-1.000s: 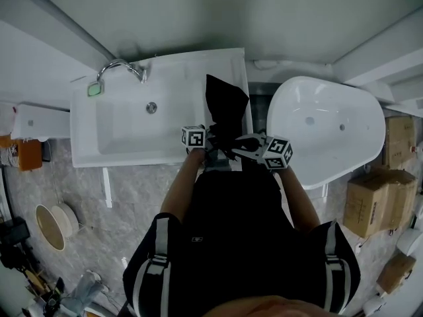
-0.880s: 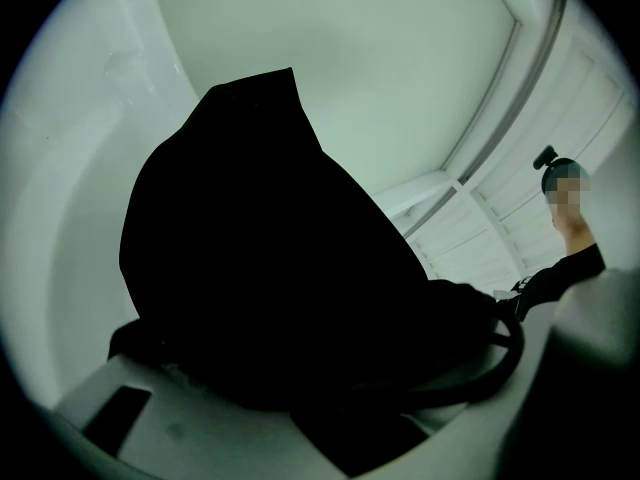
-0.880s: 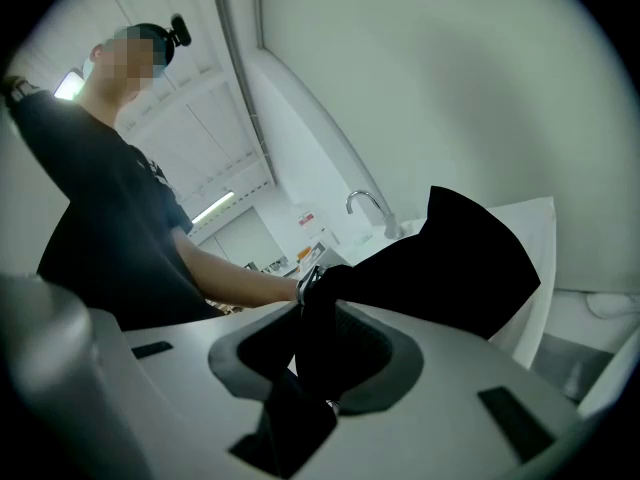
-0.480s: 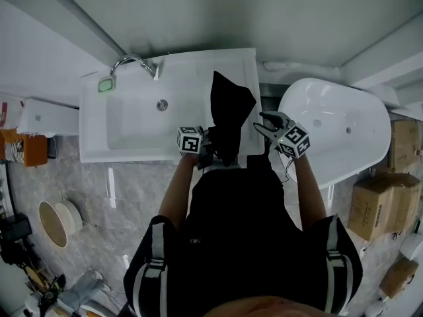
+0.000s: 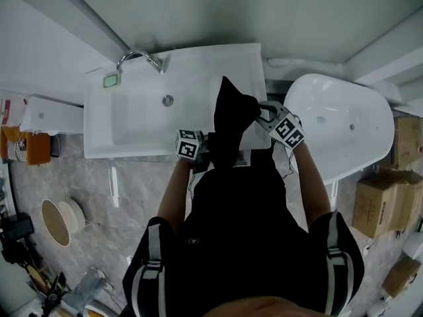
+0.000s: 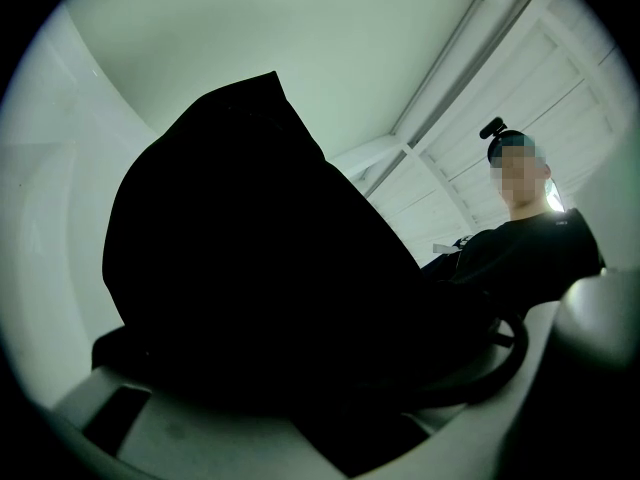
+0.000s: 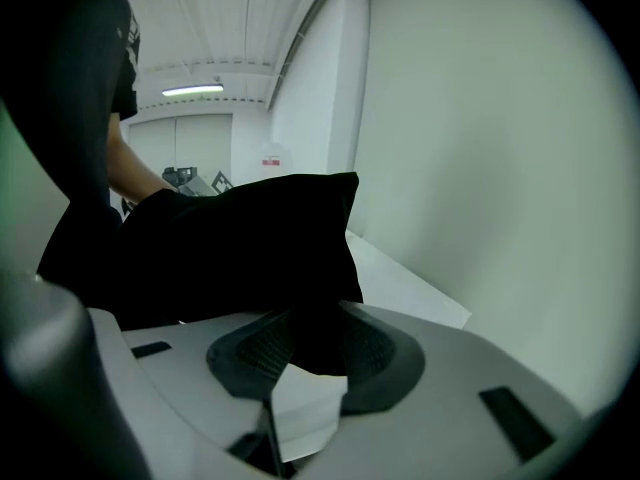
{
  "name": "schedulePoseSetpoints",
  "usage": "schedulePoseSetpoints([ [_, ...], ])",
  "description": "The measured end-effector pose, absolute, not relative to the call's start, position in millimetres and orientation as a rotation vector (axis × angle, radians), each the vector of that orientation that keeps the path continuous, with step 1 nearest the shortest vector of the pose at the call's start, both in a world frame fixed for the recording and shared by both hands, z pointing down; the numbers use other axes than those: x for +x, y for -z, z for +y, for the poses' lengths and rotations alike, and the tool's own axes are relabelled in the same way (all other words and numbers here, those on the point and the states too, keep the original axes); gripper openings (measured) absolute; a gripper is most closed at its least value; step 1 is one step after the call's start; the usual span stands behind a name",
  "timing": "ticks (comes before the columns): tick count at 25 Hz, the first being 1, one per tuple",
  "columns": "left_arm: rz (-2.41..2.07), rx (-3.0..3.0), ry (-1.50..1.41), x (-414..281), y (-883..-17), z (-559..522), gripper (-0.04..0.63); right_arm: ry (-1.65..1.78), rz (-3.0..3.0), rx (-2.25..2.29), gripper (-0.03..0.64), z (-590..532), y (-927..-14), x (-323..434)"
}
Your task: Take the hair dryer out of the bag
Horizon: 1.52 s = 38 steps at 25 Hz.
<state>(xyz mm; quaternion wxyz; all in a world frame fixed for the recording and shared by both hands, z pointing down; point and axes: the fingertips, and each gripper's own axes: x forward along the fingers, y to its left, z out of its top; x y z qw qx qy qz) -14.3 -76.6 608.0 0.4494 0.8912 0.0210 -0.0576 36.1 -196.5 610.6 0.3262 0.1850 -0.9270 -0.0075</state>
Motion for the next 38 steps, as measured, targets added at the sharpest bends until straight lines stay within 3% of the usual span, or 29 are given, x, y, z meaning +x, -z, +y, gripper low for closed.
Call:
schedulePoseSetpoints([
  [2,0.059,2.208,0.139,-16,-609,-72,0.201,0.003,-2.43,0.474,0.075,-191,-613,32],
  [3,0.062,2.217,0.139,-18,-609,-72,0.201,-0.011,-2.43,0.485,0.064,-191,-614,31],
  [19,0.028,2.242,0.117,-44,-603,-69,0.201,0.041,-2.47,1.069,0.063,-271,-527,73],
  [38,0.119,2.225,0.12,-30,-605,-46,0.202,0.222,-2.384,1.286,0.063,-347,-459,96],
])
